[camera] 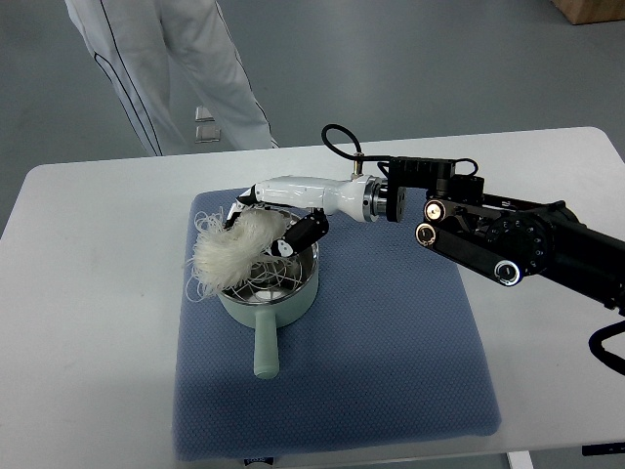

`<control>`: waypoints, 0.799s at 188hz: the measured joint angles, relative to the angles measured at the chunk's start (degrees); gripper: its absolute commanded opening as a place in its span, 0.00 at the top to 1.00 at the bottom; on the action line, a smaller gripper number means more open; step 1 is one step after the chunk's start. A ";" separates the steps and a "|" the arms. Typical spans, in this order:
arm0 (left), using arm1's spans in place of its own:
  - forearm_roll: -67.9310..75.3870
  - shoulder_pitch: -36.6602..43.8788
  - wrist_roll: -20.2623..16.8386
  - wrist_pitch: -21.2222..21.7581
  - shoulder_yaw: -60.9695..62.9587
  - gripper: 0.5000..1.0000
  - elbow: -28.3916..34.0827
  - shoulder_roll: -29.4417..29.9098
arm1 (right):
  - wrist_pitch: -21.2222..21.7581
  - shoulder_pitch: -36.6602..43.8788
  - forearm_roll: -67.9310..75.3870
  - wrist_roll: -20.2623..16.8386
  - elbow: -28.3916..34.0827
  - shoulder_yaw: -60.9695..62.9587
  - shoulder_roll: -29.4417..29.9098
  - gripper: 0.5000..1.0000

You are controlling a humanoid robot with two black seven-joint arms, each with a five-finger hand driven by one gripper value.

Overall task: Put vermicelli into pot with right hand
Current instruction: 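Carry the vermicelli with the right hand over the steel pot, then lower the vermicelli into the pot and open the right hand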

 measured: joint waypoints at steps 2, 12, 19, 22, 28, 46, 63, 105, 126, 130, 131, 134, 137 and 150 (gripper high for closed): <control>0.00 0.00 0.00 0.00 0.00 0.00 0.00 0.00 | -0.05 -0.01 0.00 0.00 -0.02 0.00 0.00 0.73; 0.00 0.00 0.00 0.00 0.00 0.00 0.00 0.00 | -0.28 -0.03 -0.03 0.00 -0.15 0.00 -0.01 0.71; 0.00 0.00 0.00 0.00 0.00 0.00 0.00 0.00 | -0.44 -0.05 -0.03 0.00 -0.34 0.03 -0.06 0.71; 0.00 0.00 0.00 0.00 0.00 0.00 0.00 0.00 | -0.50 -0.07 -0.03 0.00 -0.44 0.06 -0.10 0.71; 0.00 0.00 0.00 0.00 0.00 0.00 0.00 0.00 | -0.61 -0.10 -0.03 0.02 -0.65 0.10 -0.18 0.69; 0.00 0.00 0.00 0.00 0.00 0.00 0.00 0.00 | -0.86 -0.20 -0.03 0.07 -1.28 0.19 -0.38 0.55; 0.00 0.00 0.00 0.00 0.00 0.00 0.00 0.00 | -1.31 -0.27 0.07 0.10 -1.43 0.32 -0.61 0.40; 0.00 0.00 0.00 0.00 0.00 0.00 0.00 0.00 | -2.07 -0.51 0.51 0.18 -1.46 0.77 -0.90 0.28; 0.00 0.00 0.00 0.00 0.00 0.00 0.00 0.00 | -2.09 -0.51 0.79 0.18 -1.46 1.00 -1.15 0.28; 0.00 0.00 0.00 0.00 0.00 0.00 0.00 0.00 | -2.09 -0.51 0.82 0.18 -1.46 1.02 -1.19 0.28; 0.00 0.00 0.00 0.00 0.00 0.00 0.00 0.00 | -2.09 -0.51 0.83 0.18 -1.46 1.03 -1.21 0.28; 0.00 0.00 0.00 0.00 0.00 0.00 0.00 0.00 | -2.09 -0.51 0.86 0.18 -1.46 1.05 -1.24 0.26; 0.00 0.00 0.00 0.00 0.00 0.00 0.00 0.00 | -2.09 -0.51 0.89 0.18 -1.46 1.08 -1.29 0.25; 0.00 0.00 0.00 0.00 0.00 0.00 0.00 0.00 | -2.10 -0.51 0.99 0.33 -1.43 1.13 -1.66 0.21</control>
